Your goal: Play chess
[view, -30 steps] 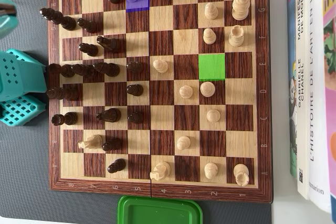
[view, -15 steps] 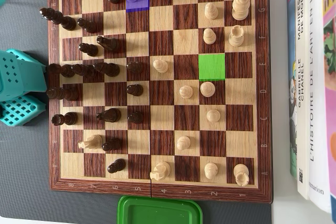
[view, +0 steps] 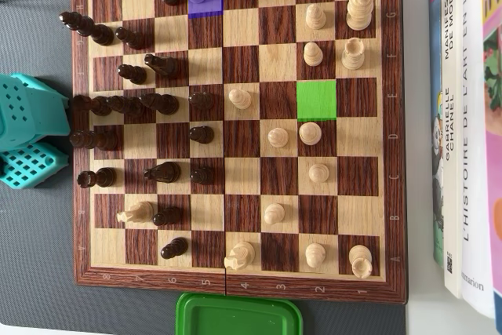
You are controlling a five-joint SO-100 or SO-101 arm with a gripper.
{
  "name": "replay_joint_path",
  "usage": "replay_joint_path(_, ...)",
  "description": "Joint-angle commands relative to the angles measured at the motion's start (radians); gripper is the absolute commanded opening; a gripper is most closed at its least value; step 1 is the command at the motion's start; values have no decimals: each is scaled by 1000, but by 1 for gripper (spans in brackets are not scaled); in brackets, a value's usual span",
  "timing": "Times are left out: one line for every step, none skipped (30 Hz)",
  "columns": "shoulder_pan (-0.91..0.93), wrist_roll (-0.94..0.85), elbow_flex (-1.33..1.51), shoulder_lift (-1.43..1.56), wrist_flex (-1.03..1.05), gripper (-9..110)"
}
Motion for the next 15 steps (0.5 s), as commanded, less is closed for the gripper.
replay_joint_path(-52, 11, -41, -40, 23, 4)
replay_joint_path(-67, 11, -40, -54, 23, 4)
replay_joint_path(-78, 12, -34, -66, 23, 4)
replay_joint_path(-89, 20, -21, -77, 23, 4)
replay_joint_path(-104, 35, -5, -91, 23, 4)
replay_joint_path(-118, 49, 20, -100, 23, 4)
replay_joint_path(-124, 58, 44, -106, 23, 4)
replay_joint_path(-132, 67, 74, -115, 23, 4)
replay_joint_path(-137, 78, 104, -120, 23, 4)
replay_joint_path(-146, 92, 133, -124, 21, 4)
replay_joint_path(-156, 104, 163, -126, 21, 4)
replay_joint_path(-166, 118, 193, -126, 21, 4)
replay_joint_path(-170, 135, 222, -126, 20, 4)
replay_joint_path(-176, 152, 252, -126, 20, 4)
replay_joint_path(-186, 169, 279, -126, 20, 4)
